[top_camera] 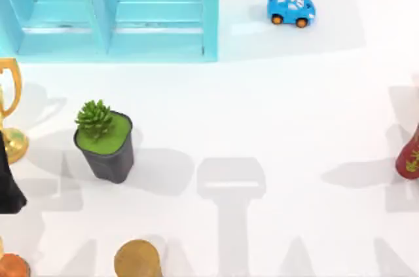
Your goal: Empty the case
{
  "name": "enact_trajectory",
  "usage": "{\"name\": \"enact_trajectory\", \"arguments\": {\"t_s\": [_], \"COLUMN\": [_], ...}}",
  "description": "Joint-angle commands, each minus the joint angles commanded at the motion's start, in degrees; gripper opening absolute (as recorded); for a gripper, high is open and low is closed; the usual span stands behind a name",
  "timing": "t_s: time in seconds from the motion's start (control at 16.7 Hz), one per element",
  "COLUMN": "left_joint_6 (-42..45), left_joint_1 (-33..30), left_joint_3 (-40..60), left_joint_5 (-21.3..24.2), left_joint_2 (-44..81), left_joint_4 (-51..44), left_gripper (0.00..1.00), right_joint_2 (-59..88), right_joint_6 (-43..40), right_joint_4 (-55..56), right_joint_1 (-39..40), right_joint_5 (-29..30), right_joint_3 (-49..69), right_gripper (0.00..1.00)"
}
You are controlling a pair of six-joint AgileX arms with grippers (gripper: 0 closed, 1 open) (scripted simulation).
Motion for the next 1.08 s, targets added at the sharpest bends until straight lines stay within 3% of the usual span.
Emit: {"name": "enact_trajectory", "arguments": {"t_s": [0.24,0.48,1.08], "left_joint_6": [0.0,0.0,0.0], "left_joint_1": [0.0,0.0,0.0], "left_joint_3": [0.0,0.0,0.0], "left_joint_5": [0.0,0.0,0.0], "left_joint_2": [0.0,0.0,0.0], "left_joint_4": [0.0,0.0,0.0], "left_gripper": [1.00,1.00,1.00], "right_joint_2": [1.9,12.8,67.4], "right_joint_6": [-0.8,-4.7,-19.3], "right_joint_4": [-1.8,-11.4,-51.7], "right_joint_1": [-0.8,-4.7,-19.9], "right_joint_5": [0.0,0.0,-0.4], "right_joint_3": [1.9,12.5,51.7], "right_gripper": [1.00,1.00,1.00]}}
